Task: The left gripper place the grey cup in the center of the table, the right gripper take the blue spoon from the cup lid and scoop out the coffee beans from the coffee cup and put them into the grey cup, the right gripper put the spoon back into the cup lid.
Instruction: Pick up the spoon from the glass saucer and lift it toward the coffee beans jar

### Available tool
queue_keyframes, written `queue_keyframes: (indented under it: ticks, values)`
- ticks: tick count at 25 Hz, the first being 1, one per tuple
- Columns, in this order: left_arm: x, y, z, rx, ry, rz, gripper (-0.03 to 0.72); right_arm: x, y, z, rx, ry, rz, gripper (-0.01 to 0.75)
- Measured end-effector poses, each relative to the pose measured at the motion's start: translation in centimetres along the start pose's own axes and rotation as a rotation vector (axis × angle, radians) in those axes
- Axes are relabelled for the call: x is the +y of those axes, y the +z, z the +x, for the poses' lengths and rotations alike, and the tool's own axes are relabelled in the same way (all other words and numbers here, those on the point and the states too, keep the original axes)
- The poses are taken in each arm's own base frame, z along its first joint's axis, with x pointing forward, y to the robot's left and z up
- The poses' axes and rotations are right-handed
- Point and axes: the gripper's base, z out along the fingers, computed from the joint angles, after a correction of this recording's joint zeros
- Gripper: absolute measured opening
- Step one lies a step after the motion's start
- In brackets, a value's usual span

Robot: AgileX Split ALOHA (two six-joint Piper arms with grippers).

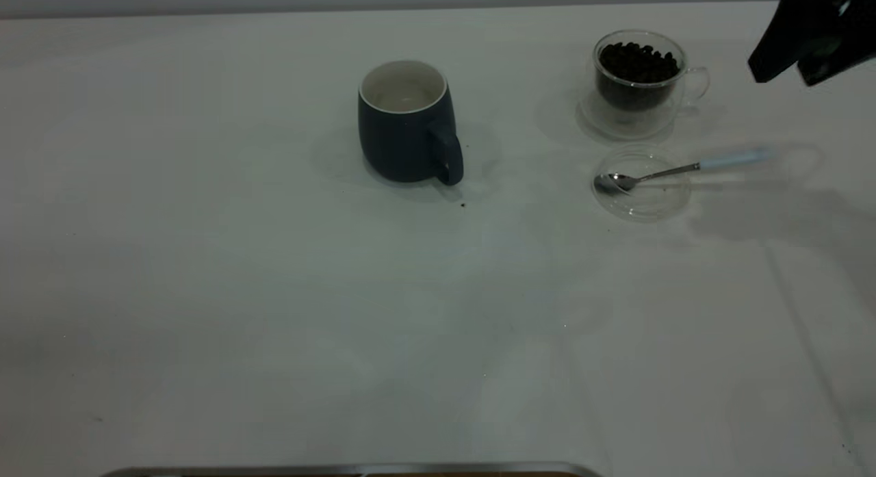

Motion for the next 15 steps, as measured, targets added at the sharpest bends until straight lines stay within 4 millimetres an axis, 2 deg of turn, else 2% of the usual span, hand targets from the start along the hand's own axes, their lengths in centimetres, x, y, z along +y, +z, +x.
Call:
queue_keyframes:
  ticks: [4, 9, 15]
  values:
    - [0.0, 0.0, 0.0, 0.0, 0.0, 0.0, 0.544, -4.3, 1.4, 0.4, -0.036, 0.099, -0.038, 0.518]
    - [0.0, 0.0, 0.0, 0.0, 0.0, 0.0, 0.544, -8.8, 1.5, 1.5, -0.095, 0.192, -0.059, 0.517]
    - [0.0, 0.0, 0.0, 0.0, 0.0, 0.0, 0.544, -10.7, 3.6, 2.4, -0.079, 0.23, -0.224, 0.514]
